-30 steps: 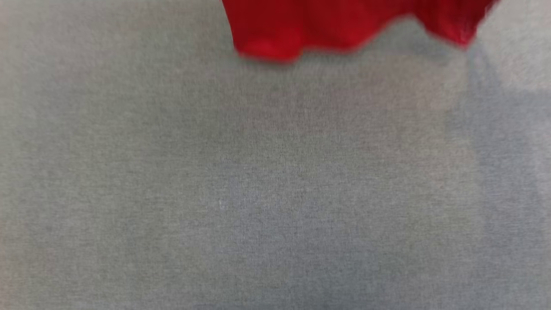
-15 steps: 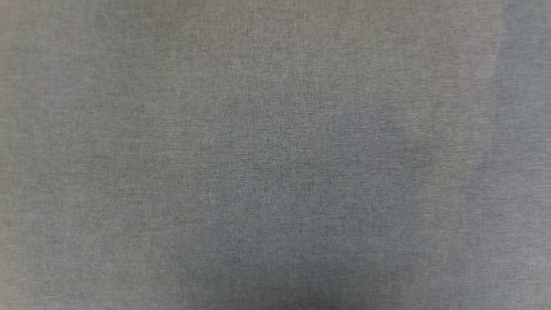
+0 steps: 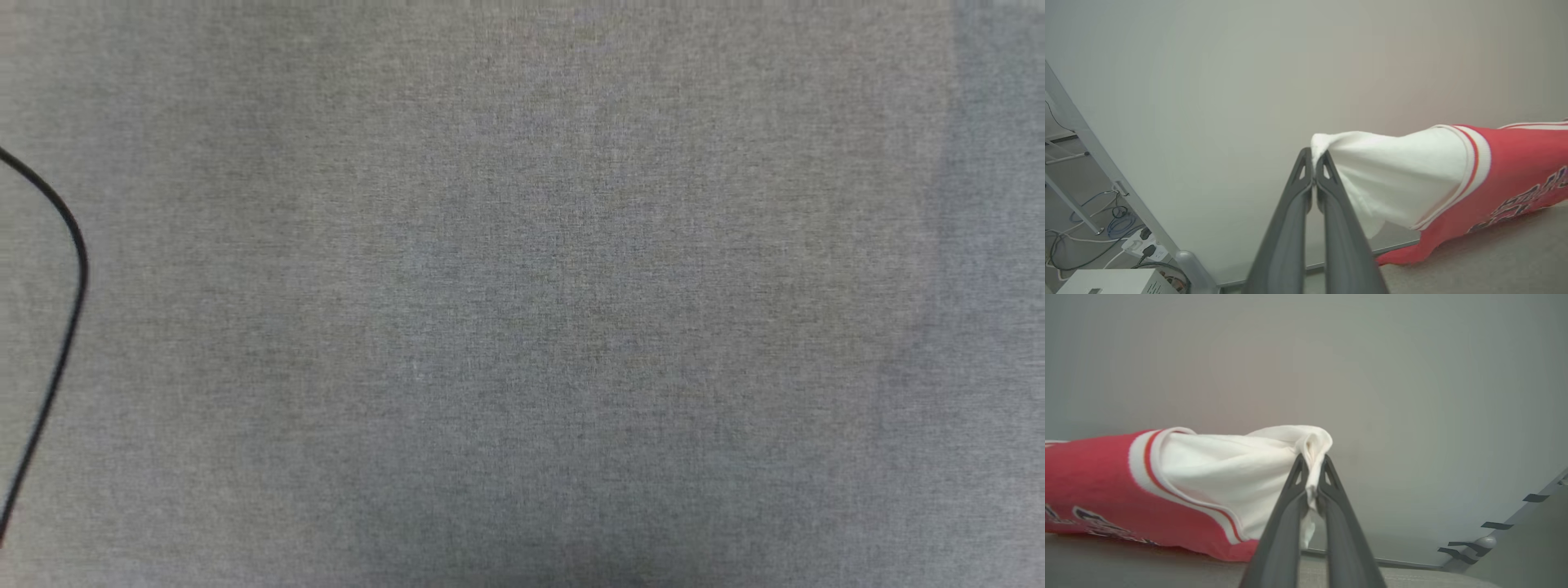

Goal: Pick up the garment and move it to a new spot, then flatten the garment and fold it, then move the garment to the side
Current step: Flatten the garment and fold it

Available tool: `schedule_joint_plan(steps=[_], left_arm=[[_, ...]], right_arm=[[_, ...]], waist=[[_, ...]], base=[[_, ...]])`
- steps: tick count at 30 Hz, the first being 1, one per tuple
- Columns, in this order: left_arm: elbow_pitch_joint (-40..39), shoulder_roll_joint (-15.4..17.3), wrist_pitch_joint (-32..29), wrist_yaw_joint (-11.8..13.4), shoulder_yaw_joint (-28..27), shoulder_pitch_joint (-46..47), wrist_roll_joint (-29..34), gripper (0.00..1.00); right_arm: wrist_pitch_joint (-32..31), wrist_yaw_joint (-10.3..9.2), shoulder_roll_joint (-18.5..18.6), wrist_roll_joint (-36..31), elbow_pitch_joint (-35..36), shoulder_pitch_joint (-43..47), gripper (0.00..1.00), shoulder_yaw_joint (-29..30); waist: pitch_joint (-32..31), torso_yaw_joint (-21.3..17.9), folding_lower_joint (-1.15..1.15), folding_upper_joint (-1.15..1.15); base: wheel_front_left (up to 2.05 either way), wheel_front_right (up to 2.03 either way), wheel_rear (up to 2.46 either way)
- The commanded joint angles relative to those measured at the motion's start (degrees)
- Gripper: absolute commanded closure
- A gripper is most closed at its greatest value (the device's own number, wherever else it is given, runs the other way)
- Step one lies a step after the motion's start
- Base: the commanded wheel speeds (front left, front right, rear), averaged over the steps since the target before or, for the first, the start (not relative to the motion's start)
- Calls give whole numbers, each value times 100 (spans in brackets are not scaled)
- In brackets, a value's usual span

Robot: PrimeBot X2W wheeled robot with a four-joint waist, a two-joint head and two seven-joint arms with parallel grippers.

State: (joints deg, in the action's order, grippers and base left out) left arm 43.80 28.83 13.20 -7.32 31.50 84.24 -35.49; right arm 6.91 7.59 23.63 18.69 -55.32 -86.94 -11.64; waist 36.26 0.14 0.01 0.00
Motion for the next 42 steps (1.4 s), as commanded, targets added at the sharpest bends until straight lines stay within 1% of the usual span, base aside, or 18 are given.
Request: schedule_joint_plan(steps=[1,4,5,7,11,17,24,27,31,37,42], left_arm=[[-33,8,60,-15,93,-336,-151,100],[-153,28,105,-15,329,-937,-344,100],[-350,146,151,-15,554,-1584,-345,100],[-470,190,163,-16,644,-2014,-389,100],[-627,252,167,-16,798,-2876,-512,100],[-805,264,2,-11,1122,-4116,-745,100],[-986,290,-193,78,1414,-5275,-940,100],[-1075,299,-218,155,1481,-5666,-1024,100],[-1229,307,-224,274,1539,-6064,-1106,100],[-1525,416,-304,410,1661,-6598,-1180,100],[-1944,561,-474,496,1839,-7055,-1208,100]], right_arm=[[67,-10,20,144,-37,292,100,-87],[17,-10,40,427,-5,844,100,-370],[-246,-10,142,851,202,1575,100,-814],[-369,-10,306,1093,384,2057,100,-1056],[-523,-10,572,1617,778,2985,100,-1350],[-669,-10,863,2094,1311,4216,100,-1746],[-594,-10,1193,2342,1738,5239,100,-1922],[-577,-10,1337,2384,1870,5664,100,-1986],[-566,-10,1443,2523,1967,6170,100,-1921],[-732,-10,1527,2742,2269,6950,100,-1906],[-1016,-10,1639,3025,2684,7656,100,-1865]], waist=[[-326,60,-1,0],[-655,90,-1,0],[-1011,102,-1,0],[-1239,117,-1,0],[-1684,123,-1,0],[-2310,134,-1,0],[-2798,154,-1,0],[-2988,173,-1,0],[-3212,195,-1,0],[-3527,215,-1,0],[-3764,222,-1,0]], base=[[0,0,0],[0,0,0],[0,0,0],[0,0,0],[0,0,0],[0,0,0],[0,0,0],[0,0,0],[0,0,0],[0,0,0],[0,0,0]])
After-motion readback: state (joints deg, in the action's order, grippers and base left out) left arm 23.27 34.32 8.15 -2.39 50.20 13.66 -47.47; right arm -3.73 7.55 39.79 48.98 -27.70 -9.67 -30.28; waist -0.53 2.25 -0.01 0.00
